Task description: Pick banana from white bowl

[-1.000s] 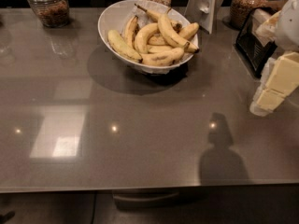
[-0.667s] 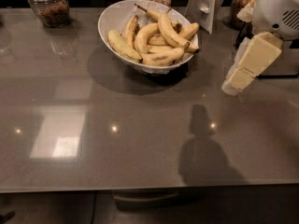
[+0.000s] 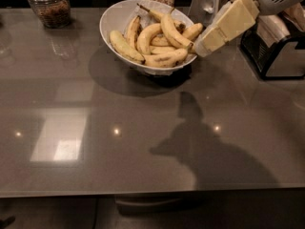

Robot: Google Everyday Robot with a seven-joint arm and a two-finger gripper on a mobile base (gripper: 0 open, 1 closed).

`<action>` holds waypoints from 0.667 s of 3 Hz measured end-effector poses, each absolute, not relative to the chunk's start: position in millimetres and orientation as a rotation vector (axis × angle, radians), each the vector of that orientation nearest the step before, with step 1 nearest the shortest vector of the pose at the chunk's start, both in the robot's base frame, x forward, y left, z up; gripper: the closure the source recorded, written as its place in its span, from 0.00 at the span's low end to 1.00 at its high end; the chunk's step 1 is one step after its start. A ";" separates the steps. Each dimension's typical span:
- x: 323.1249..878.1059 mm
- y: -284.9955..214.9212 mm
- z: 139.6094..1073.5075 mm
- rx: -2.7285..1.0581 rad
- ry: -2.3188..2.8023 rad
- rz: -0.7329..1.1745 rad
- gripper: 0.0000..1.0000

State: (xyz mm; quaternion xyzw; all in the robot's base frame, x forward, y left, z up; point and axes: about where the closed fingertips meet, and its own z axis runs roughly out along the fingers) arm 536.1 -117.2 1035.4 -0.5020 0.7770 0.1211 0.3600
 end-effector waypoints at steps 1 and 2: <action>536.2 -117.2 1035.4 -1.294 2.003 0.312 0.00; 544.5 -112.3 1034.8 -1.270 1.961 0.318 0.00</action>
Offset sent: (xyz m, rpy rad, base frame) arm 0.0223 0.0070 -0.0014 0.0845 -0.0905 -0.0102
